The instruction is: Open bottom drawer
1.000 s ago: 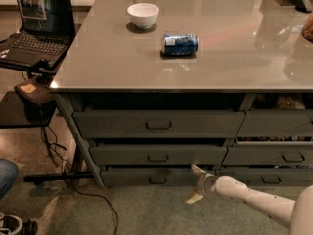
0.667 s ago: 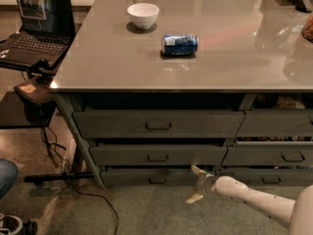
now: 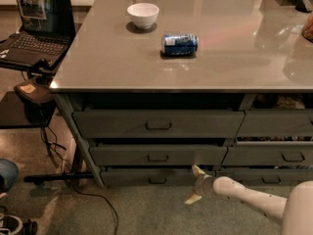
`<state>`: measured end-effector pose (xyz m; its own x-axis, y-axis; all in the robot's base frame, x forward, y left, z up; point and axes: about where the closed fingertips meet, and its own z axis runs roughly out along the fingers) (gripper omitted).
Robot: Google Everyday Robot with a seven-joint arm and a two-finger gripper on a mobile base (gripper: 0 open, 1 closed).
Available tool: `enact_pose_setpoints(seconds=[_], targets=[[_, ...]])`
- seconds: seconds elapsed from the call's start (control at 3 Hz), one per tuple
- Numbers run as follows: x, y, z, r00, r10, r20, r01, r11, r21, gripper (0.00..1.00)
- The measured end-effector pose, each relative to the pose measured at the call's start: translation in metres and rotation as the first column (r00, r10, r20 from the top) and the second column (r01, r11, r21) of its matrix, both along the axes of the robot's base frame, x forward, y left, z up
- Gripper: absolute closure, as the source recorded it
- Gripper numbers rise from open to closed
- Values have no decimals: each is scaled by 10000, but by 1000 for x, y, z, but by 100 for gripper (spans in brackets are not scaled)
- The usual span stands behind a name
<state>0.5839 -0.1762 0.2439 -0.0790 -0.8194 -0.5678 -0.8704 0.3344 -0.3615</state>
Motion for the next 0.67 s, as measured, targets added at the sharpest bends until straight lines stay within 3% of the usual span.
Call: enact_pose_setpoints(seconds=[0.33, 0.67], targets=[[10, 25, -46, 9979, 498, -417, -500, 9987, -38, 0], [33, 9, -49, 9999, 70, -150, -72, 9999, -104, 0]])
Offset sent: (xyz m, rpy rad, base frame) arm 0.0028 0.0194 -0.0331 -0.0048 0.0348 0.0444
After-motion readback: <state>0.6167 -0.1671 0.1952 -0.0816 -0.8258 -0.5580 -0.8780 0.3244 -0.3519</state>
